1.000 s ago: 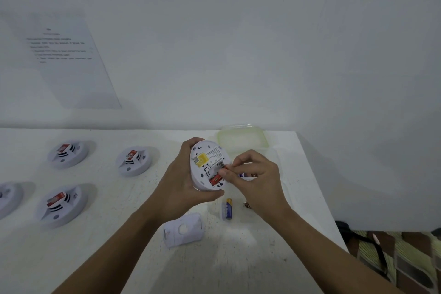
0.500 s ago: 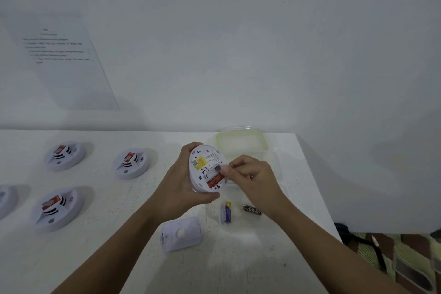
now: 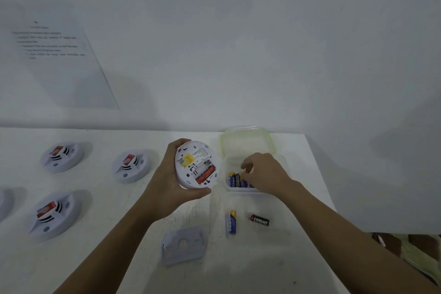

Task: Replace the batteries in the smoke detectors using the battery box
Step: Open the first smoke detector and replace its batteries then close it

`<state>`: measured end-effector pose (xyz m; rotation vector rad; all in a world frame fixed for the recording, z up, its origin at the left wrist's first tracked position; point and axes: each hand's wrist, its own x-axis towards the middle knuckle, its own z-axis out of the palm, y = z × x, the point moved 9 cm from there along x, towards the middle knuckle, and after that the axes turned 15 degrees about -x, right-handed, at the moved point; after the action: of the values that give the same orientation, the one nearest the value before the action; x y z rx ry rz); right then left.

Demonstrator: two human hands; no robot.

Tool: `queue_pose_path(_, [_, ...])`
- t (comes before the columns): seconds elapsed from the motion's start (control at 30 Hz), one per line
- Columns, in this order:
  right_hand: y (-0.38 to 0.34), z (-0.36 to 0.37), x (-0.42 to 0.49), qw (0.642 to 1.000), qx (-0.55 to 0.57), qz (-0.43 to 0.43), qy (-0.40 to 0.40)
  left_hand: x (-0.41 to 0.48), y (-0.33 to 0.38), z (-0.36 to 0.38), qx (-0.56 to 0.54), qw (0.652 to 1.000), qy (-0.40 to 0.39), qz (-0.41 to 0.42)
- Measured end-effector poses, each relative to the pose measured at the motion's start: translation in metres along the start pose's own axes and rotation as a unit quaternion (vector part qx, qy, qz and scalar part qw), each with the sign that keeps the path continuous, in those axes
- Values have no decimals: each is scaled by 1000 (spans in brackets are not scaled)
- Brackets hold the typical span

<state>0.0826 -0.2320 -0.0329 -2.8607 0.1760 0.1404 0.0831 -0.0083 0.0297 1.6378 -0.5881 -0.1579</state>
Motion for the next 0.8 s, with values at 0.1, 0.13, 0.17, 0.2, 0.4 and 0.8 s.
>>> queue_pose_path(0.1, [-5,12,7,995,-91,-1,-35,4,-7,3,-6,1000,-13,-10])
queue_pose_path(0.13, [-5,15,10,994,-99,6,-41,5,-9,4,-7,1000,-16,-13])
queue_pose_path(0.17, [-7,18,12,993,-105,-4,-49,6,-11,5,-8,1000,-18,-16])
queue_pose_path(0.2, [-7,20,12,993,-101,-7,-58,7,-13,5,-9,1000,-21,-19])
queue_pose_path(0.4, [-6,21,14,994,-92,-5,-52,9,-19,9,-12,999,-32,-31])
queue_pose_path(0.8, [8,-23,-17,975,180,27,132,6,-3,14,-20,999,-31,-14])
